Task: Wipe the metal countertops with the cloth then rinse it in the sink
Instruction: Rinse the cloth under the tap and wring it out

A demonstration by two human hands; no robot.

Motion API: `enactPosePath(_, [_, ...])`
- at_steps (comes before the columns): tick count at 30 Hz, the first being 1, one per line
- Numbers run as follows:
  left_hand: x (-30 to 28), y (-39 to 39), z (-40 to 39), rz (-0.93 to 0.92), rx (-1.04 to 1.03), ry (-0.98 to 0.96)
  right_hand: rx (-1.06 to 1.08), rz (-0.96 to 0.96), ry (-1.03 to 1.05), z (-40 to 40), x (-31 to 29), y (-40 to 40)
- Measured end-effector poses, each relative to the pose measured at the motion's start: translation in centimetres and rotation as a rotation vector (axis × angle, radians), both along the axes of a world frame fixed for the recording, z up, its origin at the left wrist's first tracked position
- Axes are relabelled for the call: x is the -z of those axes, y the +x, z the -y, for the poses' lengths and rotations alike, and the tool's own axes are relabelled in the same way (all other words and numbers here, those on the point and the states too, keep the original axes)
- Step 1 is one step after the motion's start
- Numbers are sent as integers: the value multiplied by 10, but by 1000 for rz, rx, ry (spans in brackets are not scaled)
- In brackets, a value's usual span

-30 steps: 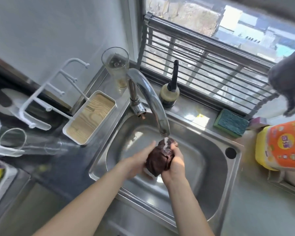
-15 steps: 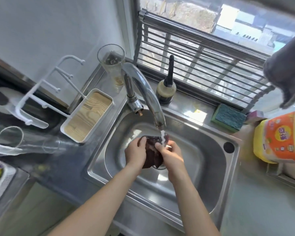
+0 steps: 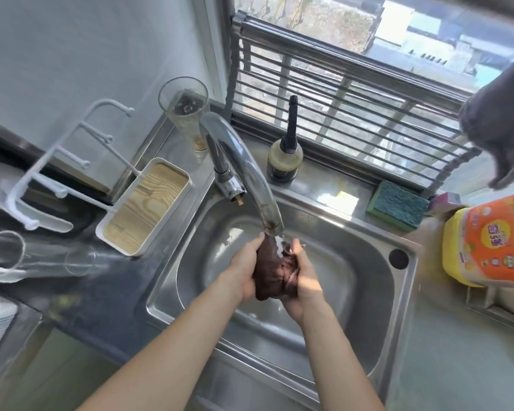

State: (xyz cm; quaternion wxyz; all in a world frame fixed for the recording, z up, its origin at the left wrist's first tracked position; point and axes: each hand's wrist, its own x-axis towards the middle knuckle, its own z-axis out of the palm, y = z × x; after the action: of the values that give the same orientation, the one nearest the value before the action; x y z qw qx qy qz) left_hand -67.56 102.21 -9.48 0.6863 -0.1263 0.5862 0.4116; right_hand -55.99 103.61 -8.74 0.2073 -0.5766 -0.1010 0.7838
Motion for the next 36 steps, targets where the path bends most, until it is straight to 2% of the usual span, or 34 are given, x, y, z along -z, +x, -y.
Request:
enactPosePath(4, [16,-13,-3,-175,-160,38,-36,212,-9,-2,13,-1])
enactPosePath(6, [20,-13,1,-204,-91,137,0,307,-64,-4,17,-8])
enactPosePath(9, [15,1,11,-96,37,241,100,324,-120,-9,22,-21])
enactPosePath(11, [20,12,11,-99,61,224,80,404,-25,-12,29,-31])
enactPosePath(14, [18,21,2,-138,-47,203,-56,721,273,-4,22,-40])
enactPosePath(17, [16,17,-3,-218,-87,181,-224,739,453,6,13,-36])
enactPosePath(19, [18,13,-1,-336,-25,167,-248,803,450,1,14,-30])
enactPosePath(21, [25,8,3,-400,41,162,-178,867,352,-7,16,-24])
enactPosePath(23, [24,5,6,-439,63,170,36,765,214,-15,14,-24])
enactPosePath(25, [27,4,7,-494,21,175,266,509,59,-20,16,-26])
enactPosePath(26, [29,2,7,-529,-38,165,329,409,50,-19,16,-27])
enactPosePath(27, [30,2,5,-528,-94,139,316,368,91,-15,16,-29])
enactPosePath(29, [32,3,-2,-435,-164,83,152,410,273,4,14,-33])
enactPosePath(31, [37,7,-9,-395,-124,98,-51,505,508,31,8,-35])
enactPosePath(33, [32,13,-12,-412,-53,116,-133,601,673,43,11,-35])
enactPosePath(34, [32,17,-11,-387,-39,139,-119,647,689,36,13,-36])
enactPosePath(36, [27,23,-7,-381,72,171,-144,766,592,8,22,-36])
